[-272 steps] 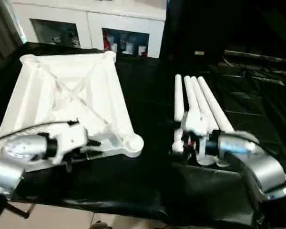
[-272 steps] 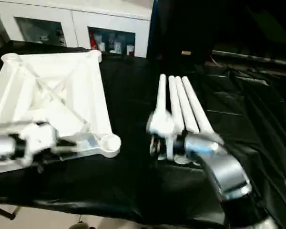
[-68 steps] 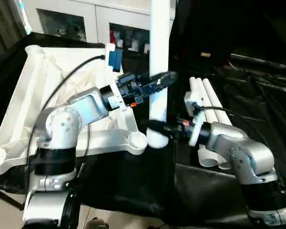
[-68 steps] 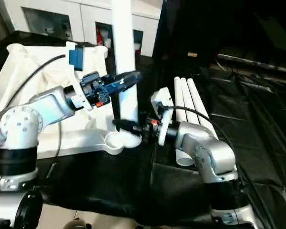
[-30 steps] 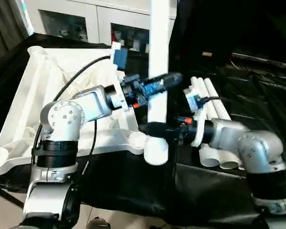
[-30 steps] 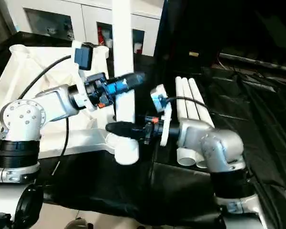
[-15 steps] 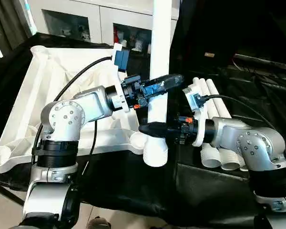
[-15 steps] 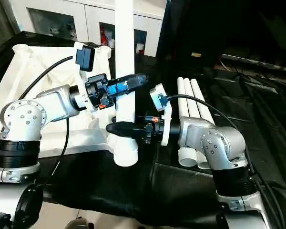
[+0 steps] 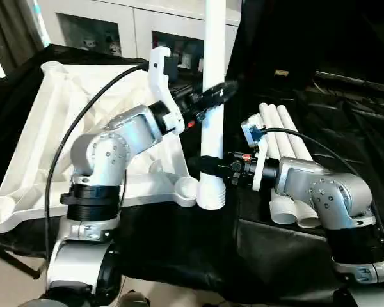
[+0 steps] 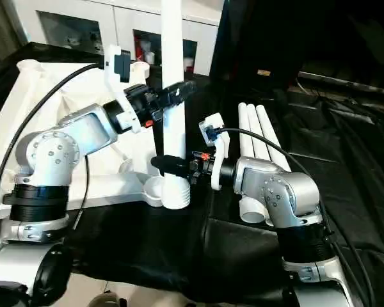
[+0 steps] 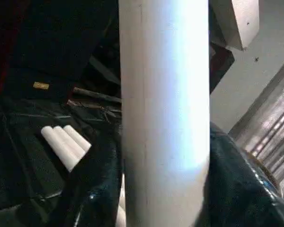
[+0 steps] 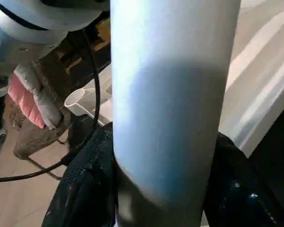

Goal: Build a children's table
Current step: Pick table leg

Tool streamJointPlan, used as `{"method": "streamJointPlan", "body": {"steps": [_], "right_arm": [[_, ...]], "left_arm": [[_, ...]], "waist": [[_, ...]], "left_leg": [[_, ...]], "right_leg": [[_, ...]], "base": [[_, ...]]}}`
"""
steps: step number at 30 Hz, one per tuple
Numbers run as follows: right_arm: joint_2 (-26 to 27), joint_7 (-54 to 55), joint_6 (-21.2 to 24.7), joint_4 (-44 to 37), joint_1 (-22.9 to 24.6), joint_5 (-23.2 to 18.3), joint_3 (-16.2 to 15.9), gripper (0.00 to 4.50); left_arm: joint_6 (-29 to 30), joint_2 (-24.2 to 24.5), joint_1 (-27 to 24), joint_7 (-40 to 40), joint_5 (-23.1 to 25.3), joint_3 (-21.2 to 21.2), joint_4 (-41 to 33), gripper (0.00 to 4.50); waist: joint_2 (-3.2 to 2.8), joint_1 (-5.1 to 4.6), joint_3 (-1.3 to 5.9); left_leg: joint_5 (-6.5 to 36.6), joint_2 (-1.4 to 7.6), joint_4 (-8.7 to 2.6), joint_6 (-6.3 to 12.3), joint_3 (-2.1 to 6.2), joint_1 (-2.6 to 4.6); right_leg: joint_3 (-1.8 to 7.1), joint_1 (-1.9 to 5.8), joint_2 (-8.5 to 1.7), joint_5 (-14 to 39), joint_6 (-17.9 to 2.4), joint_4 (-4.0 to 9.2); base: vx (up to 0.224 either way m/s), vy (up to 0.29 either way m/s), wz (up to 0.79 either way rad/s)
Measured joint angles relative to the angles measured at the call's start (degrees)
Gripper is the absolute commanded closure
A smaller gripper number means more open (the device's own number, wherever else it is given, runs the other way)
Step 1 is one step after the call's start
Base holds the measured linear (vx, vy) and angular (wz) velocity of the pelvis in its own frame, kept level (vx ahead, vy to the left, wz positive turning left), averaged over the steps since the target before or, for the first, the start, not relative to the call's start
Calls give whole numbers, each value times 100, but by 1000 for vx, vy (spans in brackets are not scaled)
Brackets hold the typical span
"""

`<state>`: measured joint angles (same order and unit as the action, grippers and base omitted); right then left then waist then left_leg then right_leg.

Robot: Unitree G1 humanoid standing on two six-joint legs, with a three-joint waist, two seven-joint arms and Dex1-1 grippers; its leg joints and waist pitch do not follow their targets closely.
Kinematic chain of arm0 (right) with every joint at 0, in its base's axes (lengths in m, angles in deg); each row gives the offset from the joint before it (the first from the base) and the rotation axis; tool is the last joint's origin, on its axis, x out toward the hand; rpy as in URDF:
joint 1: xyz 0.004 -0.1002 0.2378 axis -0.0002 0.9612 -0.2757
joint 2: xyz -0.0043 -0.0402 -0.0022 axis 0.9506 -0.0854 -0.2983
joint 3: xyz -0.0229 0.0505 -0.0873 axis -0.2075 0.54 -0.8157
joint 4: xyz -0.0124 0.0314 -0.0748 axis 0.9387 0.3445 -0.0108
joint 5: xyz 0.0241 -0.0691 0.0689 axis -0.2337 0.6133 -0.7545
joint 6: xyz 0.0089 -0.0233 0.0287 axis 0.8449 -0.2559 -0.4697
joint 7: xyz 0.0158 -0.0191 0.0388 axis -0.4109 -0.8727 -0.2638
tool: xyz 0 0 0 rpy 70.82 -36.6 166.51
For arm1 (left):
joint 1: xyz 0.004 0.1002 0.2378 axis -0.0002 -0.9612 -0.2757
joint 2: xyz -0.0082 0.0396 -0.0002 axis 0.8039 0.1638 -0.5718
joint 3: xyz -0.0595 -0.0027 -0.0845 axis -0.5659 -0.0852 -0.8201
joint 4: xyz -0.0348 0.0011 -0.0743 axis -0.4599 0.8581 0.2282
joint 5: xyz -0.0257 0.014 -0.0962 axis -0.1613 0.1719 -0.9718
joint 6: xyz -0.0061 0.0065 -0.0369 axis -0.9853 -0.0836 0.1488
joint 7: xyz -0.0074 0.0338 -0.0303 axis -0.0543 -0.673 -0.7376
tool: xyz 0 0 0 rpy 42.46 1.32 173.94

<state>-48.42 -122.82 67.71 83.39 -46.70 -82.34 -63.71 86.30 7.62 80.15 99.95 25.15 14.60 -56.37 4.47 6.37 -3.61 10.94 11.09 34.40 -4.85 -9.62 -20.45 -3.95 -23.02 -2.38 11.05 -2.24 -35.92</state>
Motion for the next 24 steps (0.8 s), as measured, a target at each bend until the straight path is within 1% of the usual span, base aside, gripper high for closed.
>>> {"method": "streamJointPlan", "body": {"steps": [2,4,6,9,10,11,12,16,24], "right_arm": [[0,-10,-82,-1,0,44,-15,262],[-28,-60,-314,-1,0,206,-84,262],[-30,-77,-391,-1,0,232,-103,193],[-15,-95,-393,-40,0,206,-105,190],[-26,-116,-392,-56,0,202,-114,166],[-57,-148,-378,-68,0,184,-125,166],[-119,-234,-323,-80,0,154,-129,153],[-318,-472,-132,-136,2,90,-134,153],[-353,-489,25,-133,1,-9,-138,153]], "left_arm": [[24,-34,0,-12,-22,-13,-68,242],[23,-48,0,-33,-38,-45,-106,266],[23,-52,0,-43,-59,-57,-126,271],[54,-35,-1,-65,-59,-59,-108,273],[86,-29,-1,-50,-60,-57,-107,273],[108,-13,0,-13,-61,-39,-107,273],[137,16,-1,51,-63,-19,-107,273],[226,167,0,256,-62,64,-107,273],[345,223,0,518,-63,231,-107,273]], "waist": [[0,3,0],[0,2,0],[0,0,0],[0,1,0],[0,1,0],[0,1,0],[0,2,0],[-1,5,0],[-1,5,-1]], "left_leg": [[0,0,0,0,0,1],[0,0,2,0,0,0],[0,0,2,0,0,0],[0,0,1,0,0,0],[0,0,1,1,0,0],[1,0,2,1,0,0],[1,0,2,1,0,-1],[0,0,2,2,0,0],[0,0,2,2,0,0]], "right_leg": [[1,1,0,0,0,0],[0,0,0,0,0,0],[0,0,0,0,0,0],[0,0,0,0,0,0],[0,0,0,0,0,0],[0,0,0,0,0,0],[0,0,0,0,0,1],[0,0,0,0,0,1],[0,0,0,-1,0,0]], "base": [[0,0,0],[0,0,0],[0,0,0],[0,0,0],[0,0,0],[0,0,0],[0,0,0],[0,0,0],[0,0,0]]}}
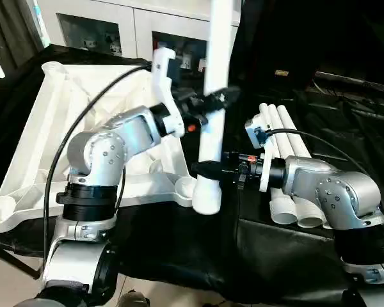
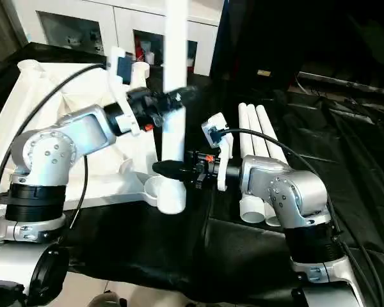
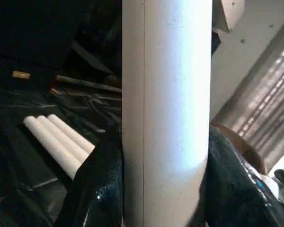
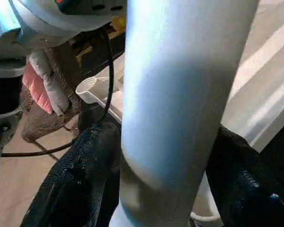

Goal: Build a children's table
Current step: Pick table leg

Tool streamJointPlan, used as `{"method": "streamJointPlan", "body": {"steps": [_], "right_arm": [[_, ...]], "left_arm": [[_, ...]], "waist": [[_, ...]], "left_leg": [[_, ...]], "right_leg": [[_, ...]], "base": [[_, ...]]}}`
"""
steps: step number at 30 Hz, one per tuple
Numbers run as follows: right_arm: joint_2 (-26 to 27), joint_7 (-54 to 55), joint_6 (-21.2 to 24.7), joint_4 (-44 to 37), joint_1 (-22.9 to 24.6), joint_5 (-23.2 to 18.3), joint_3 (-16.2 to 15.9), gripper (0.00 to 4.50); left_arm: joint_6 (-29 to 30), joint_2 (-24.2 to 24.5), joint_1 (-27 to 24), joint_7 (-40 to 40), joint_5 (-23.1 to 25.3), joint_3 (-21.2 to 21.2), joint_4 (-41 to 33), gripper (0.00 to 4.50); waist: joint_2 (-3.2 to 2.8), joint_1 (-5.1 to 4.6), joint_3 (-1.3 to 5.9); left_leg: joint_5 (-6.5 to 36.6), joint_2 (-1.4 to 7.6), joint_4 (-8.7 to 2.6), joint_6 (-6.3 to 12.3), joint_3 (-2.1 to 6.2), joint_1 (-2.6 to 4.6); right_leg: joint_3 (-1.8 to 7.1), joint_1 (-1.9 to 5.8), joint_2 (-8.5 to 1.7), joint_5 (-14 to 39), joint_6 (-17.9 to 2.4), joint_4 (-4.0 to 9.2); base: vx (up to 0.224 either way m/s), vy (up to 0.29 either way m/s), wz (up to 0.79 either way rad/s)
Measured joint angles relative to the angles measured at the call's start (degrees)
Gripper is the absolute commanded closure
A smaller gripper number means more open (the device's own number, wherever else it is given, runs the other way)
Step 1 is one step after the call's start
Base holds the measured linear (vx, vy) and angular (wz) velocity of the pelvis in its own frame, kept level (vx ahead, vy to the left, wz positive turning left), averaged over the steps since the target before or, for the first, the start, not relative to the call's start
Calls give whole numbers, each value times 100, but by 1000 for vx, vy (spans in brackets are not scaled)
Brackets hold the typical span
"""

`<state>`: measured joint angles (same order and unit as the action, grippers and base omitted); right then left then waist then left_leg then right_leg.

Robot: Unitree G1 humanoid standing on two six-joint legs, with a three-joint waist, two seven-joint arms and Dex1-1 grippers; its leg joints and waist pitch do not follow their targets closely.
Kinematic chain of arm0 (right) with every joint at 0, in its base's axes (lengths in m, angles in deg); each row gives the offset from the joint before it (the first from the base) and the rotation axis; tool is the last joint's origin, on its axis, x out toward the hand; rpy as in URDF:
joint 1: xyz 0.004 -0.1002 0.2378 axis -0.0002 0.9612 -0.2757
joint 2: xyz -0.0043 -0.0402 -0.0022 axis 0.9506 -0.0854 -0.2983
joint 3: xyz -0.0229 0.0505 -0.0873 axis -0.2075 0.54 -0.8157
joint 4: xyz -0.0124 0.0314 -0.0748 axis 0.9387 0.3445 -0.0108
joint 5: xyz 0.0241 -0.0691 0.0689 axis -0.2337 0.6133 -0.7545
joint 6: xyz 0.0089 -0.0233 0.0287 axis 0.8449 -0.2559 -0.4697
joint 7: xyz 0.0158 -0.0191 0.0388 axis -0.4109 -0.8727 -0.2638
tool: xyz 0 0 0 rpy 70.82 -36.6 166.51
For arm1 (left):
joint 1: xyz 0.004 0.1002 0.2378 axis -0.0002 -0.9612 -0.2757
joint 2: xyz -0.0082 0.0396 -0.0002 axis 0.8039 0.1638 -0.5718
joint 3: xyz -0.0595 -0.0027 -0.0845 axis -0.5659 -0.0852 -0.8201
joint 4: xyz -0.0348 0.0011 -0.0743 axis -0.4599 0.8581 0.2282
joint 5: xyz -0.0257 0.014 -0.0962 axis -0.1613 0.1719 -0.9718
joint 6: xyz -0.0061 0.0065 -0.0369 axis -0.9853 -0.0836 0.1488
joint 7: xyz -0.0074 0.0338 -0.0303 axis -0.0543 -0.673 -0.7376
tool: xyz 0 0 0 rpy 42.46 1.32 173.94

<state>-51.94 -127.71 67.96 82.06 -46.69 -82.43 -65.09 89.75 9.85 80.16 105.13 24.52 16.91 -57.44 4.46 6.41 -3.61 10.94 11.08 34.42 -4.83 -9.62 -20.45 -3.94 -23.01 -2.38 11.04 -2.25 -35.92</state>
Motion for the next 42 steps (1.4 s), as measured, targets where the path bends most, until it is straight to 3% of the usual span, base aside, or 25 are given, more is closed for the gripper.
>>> {"method": "streamJointPlan", "body": {"steps": [19,30,39,42], "right_arm": [[-10,0,200,9,37,2,-170,153],[-10,-12,198,10,40,1,-208,255],[-9,-12,169,8,59,2,-211,260],[-8,-14,150,5,93,2,-214,260]], "left_arm": [[13,-3,175,222,-5,13,12,273],[49,54,169,316,-12,26,13,273],[48,52,169,317,0,25,14,273],[58,65,156,344,3,41,12,203]], "waist": [[-2,2,-1],[-3,2,-2],[-4,2,-2],[-4,2,-2]], "left_leg": [[0,0,1,0,0,0],[0,0,1,0,0,0],[0,0,1,0,0,0],[0,0,1,0,0,0]], "right_leg": [[0,1,0,0,-1,0],[0,0,0,0,-1,0],[0,1,0,-1,-1,0],[0,1,0,-1,-1,0]], "base": [[0,0,0],[0,0,0],[0,0,0],[0,0,0]]}}
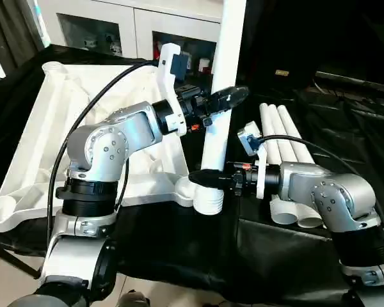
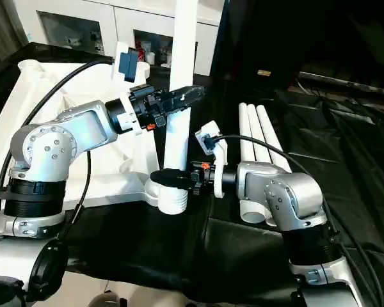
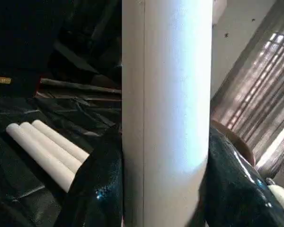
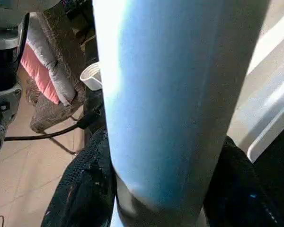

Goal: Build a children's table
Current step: Pick table leg

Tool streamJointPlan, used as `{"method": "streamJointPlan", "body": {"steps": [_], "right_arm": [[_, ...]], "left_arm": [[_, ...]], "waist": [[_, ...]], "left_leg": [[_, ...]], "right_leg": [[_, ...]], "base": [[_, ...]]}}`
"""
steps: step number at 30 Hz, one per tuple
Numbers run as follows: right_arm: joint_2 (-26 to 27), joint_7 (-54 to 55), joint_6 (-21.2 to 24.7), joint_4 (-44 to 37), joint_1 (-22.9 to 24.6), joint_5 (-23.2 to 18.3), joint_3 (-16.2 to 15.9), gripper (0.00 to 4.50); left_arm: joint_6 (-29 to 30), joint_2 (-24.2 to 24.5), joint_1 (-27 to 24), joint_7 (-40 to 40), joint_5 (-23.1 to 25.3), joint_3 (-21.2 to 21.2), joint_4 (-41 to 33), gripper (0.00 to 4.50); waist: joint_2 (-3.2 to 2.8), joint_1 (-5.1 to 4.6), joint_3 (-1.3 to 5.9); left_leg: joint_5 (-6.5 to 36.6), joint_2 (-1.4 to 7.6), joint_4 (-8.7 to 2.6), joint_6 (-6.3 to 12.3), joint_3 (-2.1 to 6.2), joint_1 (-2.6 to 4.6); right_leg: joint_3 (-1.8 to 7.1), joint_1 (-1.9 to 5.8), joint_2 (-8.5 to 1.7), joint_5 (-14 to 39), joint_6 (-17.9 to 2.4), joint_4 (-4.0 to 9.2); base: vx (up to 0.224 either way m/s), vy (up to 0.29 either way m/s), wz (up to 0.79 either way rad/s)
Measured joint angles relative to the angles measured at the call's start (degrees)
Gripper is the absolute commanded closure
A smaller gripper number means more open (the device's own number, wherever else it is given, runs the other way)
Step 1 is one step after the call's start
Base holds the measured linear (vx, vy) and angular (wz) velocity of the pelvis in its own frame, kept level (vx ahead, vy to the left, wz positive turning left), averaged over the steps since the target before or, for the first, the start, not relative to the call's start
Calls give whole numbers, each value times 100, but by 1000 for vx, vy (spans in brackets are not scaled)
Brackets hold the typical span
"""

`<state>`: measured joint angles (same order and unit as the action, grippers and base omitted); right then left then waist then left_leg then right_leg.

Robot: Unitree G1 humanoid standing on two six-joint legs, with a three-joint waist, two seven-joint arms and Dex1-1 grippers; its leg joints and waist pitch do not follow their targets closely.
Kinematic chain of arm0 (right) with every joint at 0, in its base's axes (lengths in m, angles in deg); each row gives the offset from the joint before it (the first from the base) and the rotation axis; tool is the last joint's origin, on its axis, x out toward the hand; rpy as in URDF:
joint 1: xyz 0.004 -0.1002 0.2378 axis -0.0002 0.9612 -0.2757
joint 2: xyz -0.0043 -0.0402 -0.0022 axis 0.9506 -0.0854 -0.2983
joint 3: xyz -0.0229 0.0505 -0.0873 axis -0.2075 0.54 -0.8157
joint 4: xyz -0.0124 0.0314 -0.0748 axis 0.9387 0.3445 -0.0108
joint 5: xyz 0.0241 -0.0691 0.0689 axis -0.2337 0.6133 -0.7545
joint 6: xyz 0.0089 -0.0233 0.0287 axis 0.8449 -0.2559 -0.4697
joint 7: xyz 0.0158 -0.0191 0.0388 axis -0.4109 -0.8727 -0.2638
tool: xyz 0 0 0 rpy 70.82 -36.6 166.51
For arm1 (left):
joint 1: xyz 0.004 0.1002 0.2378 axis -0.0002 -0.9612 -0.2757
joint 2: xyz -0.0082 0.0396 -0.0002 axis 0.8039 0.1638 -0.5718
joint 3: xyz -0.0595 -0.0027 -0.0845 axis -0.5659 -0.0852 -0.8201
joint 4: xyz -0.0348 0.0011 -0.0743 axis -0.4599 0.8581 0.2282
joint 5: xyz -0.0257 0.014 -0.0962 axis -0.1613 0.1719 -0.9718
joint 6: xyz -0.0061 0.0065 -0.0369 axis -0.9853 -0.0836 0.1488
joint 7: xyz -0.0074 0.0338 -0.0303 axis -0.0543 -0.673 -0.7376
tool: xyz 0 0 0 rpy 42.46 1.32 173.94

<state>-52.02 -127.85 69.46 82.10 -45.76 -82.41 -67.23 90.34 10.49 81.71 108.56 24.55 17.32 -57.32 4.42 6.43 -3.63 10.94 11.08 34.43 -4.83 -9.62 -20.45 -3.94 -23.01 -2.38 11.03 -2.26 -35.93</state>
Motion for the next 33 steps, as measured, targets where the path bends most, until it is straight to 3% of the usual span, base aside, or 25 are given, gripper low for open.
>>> {"method": "streamJointPlan", "body": {"steps": [6,14,17,21,28,31,33], "right_arm": [[165,27,-205,6,112,-2,16,260],[594,185,-1091,25,151,14,439,261],[738,525,-1760,207,143,358,506,261],[858,1127,-2546,794,91,951,716,261],[1082,1482,-3143,1110,43,1180,747,261],[1075,1573,-3261,1250,44,1378,706,261],[1056,1568,-3356,1271,45,1542,594,261]], "left_arm": [[30,25,-200,43,-176,-101,-234,160],[-490,8,-506,115,-552,-870,-284,155],[-994,982,-1222,757,16,-410,-727,155],[-1554,2414,-1878,1752,1038,616,-1251,155],[-2513,3317,-2259,2498,2269,1698,-962,155],[-2761,3361,-2318,2647,2535,1884,-700,155],[-3012,3384,-2290,2749,2693,1995,-528,190]], "waist": [[-7,-3,-2],[-11,-3,0],[-13,-83,-1],[-19,-81,-6],[-24,-127,-9],[-28,-130,-11],[-34,-131,-15]], "left_leg": [[0,0,0,0,0,0],[-1,1,1,-1,0,2],[-1,5,-8,-3,-2,7],[-3,3,-8,-5,-5,6],[-5,2,-9,-9,-9,18],[-8,2,-9,-14,-8,16],[-8,2,-9,-14,-8,19]], "right_leg": [[0,0,0,-1,-1,-1],[-1,0,0,-1,-2,-3],[-1,-4,3,0,-1,-4],[1,-2,-1,4,6,-4],[5,2,-3,4,5,-13],[4,-1,-3,3,4,-16],[5,1,-3,2,3,-16]], "base": [[0,0,0],[0,0,0],[0,0,0],[0,0,0],[0,0,0],[0,0,0],[0,0,0]]}}
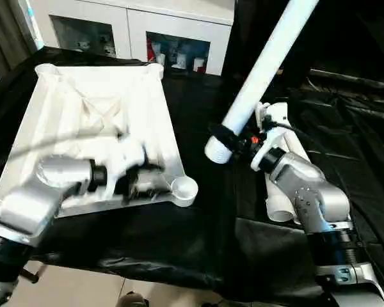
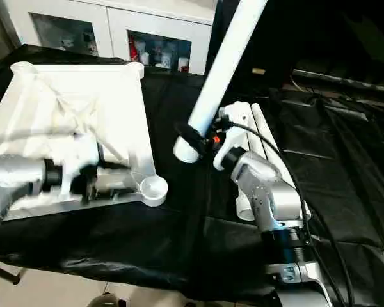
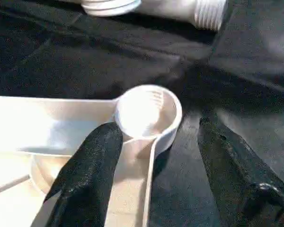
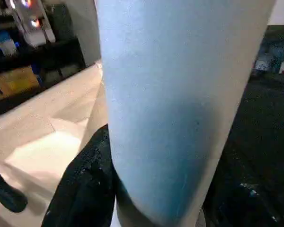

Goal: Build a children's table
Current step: Pick table leg, then insert table leg to table base

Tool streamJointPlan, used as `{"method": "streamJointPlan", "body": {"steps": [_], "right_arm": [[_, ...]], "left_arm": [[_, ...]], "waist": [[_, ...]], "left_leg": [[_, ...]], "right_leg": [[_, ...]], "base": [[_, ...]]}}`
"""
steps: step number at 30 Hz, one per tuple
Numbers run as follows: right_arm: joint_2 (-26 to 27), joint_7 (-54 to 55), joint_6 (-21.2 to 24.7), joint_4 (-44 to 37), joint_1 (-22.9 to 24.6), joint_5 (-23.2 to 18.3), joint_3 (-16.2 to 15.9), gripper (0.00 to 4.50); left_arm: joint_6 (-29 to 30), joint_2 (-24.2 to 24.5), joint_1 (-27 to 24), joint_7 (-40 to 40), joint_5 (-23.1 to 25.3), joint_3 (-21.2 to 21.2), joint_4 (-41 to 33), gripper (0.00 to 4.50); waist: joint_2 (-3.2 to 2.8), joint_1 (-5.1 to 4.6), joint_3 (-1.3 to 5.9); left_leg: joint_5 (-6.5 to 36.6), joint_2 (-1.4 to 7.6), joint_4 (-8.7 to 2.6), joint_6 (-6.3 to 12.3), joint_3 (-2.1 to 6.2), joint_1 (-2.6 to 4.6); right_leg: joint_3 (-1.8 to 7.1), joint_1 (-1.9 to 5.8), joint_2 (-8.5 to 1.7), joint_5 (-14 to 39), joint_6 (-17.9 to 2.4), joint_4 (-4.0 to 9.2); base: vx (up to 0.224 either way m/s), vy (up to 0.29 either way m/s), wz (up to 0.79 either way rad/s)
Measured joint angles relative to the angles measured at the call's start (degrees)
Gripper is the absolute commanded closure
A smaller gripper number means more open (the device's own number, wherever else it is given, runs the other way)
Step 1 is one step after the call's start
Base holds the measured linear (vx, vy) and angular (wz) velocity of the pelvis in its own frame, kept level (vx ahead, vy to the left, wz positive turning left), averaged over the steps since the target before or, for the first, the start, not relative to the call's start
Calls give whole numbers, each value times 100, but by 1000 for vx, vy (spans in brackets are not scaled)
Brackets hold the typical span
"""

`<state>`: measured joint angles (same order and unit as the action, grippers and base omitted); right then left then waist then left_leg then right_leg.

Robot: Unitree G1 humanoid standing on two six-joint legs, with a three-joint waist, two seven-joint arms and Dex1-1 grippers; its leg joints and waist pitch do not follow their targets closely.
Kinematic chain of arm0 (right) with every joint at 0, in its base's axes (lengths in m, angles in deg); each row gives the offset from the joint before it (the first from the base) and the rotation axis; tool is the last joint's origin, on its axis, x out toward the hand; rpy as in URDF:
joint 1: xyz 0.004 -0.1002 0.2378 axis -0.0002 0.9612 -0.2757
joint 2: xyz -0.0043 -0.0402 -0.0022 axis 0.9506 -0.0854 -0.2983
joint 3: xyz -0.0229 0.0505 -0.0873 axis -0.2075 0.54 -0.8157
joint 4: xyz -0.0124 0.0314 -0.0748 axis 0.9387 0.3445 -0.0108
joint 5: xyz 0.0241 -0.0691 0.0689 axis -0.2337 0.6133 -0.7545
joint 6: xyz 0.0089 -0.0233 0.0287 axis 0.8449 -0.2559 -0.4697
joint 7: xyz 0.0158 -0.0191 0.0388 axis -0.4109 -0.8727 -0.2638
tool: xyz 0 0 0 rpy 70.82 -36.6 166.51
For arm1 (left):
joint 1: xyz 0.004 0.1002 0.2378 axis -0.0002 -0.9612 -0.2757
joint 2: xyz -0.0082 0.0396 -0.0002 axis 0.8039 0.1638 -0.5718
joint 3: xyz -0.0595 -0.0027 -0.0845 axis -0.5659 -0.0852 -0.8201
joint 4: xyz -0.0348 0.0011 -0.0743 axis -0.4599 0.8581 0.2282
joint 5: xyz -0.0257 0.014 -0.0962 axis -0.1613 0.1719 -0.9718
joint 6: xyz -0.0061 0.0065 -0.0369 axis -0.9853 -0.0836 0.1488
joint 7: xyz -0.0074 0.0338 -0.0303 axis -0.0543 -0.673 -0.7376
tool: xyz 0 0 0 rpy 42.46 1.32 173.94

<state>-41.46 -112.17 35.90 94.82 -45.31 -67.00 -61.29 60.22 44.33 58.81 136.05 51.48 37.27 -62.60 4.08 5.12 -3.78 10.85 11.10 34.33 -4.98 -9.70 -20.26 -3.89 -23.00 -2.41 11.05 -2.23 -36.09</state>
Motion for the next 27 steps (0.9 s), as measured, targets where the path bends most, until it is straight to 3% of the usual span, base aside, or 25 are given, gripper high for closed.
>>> {"method": "streamJointPlan", "body": {"steps": [7,14,15,27], "right_arm": [[-5,-153,-17,-9,224,75,-180,261],[19,-184,164,-147,315,-57,-178,261],[20,-185,165,-147,317,-58,-177,261],[17,-284,102,-147,345,-46,-177,261]], "left_arm": [[-530,155,69,474,304,283,733,233],[-831,141,246,656,488,296,1270,288],[-876,137,262,665,491,296,1331,313],[-1216,90,276,872,665,295,1922,396]], "waist": [[-19,7,-10],[-39,-3,-21],[-39,-3,-21],[-41,0,-22]], "left_leg": [[0,0,-1,0,0,1],[-5,1,-1,-9,0,10],[-6,1,-1,-10,0,10],[-7,1,-1,-11,0,9]], "right_leg": [[1,0,0,-1,-2,-1],[1,2,1,-5,-9,-7],[1,2,1,-6,-10,-7],[1,2,0,-7,-12,-7]], "base": [[0,0,0],[0,0,0],[0,0,0],[0,0,0]]}}
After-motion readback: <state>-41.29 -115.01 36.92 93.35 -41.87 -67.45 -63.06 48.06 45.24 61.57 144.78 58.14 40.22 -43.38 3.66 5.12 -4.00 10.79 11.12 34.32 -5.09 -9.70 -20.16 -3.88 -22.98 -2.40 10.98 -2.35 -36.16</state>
